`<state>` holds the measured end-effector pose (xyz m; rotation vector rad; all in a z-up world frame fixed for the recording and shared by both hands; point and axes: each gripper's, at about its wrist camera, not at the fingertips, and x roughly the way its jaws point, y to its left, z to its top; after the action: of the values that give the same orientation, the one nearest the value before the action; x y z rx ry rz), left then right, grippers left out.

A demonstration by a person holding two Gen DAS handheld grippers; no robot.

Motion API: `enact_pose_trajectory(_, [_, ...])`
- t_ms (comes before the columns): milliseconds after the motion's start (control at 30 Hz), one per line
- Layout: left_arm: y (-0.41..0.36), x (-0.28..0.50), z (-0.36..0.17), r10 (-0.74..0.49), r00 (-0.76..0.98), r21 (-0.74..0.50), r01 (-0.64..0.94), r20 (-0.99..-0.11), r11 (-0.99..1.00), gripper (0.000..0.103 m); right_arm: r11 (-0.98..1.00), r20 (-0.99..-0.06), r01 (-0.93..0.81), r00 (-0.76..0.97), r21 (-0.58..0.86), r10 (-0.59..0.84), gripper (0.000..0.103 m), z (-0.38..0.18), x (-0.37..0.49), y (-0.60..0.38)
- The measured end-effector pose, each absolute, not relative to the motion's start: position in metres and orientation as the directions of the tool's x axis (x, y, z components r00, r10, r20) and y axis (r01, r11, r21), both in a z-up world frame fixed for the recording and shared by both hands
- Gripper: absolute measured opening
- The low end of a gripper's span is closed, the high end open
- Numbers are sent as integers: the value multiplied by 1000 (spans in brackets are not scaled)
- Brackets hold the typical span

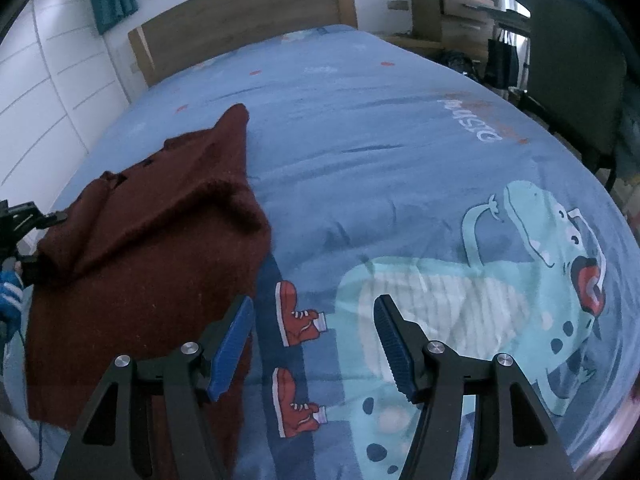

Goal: Fold small clothes

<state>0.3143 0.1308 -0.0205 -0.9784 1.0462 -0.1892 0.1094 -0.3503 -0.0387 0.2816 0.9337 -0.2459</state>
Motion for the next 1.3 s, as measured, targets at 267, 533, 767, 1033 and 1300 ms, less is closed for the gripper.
enact_pose_trajectory(267, [71, 327, 0, -616, 494, -764, -176, -614, 621, 7, 930, -815, 341, 573, 136, -91, 65, -41, 107, -359])
enact_pose_trajectory(533, [-2, 330, 3, -583, 420, -661, -53, -695, 749, 7, 921, -817, 365, 568, 138, -102, 65, -42, 100, -369])
enact_pose_trajectory(767, [-29, 326, -14, -544, 375, -602, -49, -750, 797, 13, 919, -821, 368, 562, 142, -98, 65, -44, 100, -369])
enact_pose_trajectory(1033, [-49, 307, 8, -642, 306, -643, 111, -703, 757, 49, 921, -820, 365, 563, 139, -99, 65, -43, 102, -367])
enact_pose_trajectory(1300, [-41, 292, 25, -601, 343, -562, 217, -722, 798, 49, 935, -804, 334, 585, 122, -104, 65, -29, 115, -358])
